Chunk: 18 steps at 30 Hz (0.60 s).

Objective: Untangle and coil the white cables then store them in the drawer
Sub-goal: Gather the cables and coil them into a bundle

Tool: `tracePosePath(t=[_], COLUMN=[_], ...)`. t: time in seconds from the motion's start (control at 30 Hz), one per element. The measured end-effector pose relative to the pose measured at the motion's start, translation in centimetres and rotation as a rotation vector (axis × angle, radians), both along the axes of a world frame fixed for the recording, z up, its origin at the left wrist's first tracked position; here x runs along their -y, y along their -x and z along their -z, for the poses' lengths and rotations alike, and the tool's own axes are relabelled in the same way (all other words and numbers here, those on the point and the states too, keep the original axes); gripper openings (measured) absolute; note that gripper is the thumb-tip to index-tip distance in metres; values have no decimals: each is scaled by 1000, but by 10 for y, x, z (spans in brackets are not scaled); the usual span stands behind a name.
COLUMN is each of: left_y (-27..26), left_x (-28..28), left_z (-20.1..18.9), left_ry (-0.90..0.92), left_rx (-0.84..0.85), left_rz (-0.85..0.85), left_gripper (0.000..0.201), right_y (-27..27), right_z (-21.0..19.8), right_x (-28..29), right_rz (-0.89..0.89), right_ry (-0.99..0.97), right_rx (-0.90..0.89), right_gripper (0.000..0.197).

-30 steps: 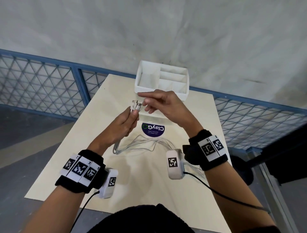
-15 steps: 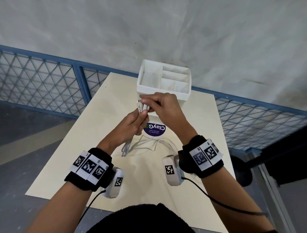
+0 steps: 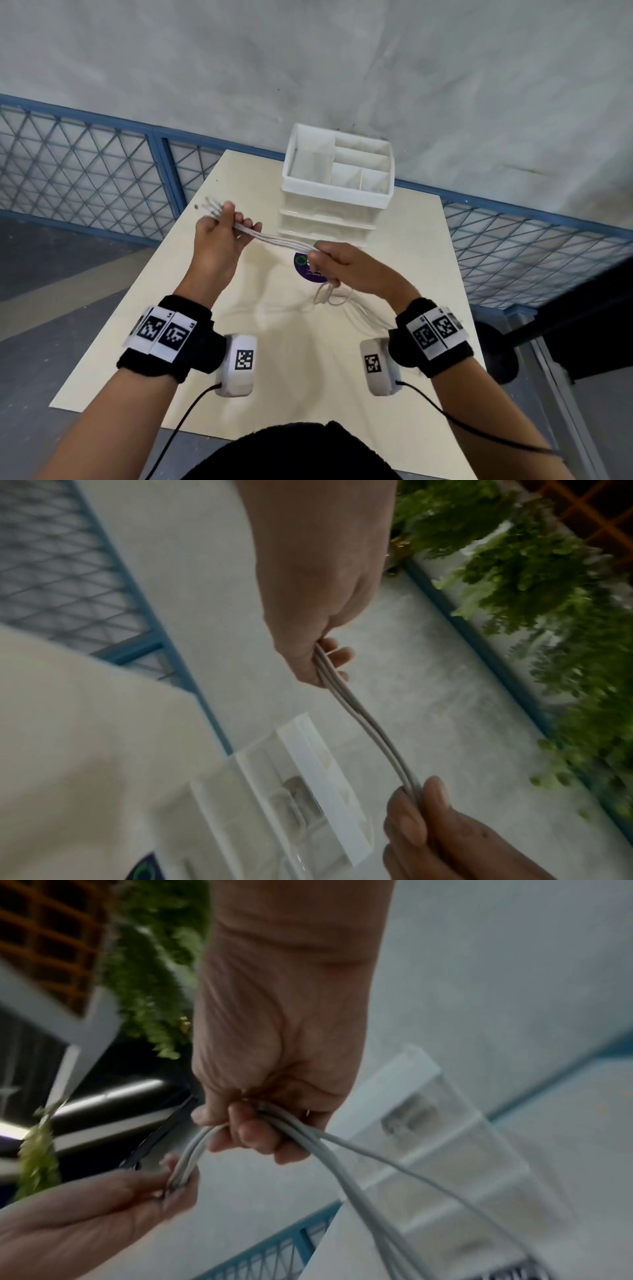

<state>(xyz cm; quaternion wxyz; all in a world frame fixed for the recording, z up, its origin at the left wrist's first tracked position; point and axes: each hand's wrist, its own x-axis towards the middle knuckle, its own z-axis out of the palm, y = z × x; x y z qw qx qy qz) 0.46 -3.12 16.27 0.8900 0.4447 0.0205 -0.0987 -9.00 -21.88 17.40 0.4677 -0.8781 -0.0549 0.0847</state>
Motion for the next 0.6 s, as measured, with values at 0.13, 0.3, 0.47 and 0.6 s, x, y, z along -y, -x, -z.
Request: tracePosePath(t=[0.13,0.3,0.47,0.6], left_y=[-1,14,36,46], left_x=[-2,6,30,35], left_z=[36,52,14,19], left_ry=[-59,-605,-586,-551], left_rx=[-349,-17,355,352], left_rz=[38,380,640,733], left_gripper=[25,25,73,57], right_y=[-4,-12,-18,-16], right_z=[-22,-45,-55,-68], right_x=[9,12,14,26], right_rz=[16,-54,-127,-49], right_ry=[225,357,400,260], right_rx=[140,32,-22,-16], right_gripper=[32,36,37,36])
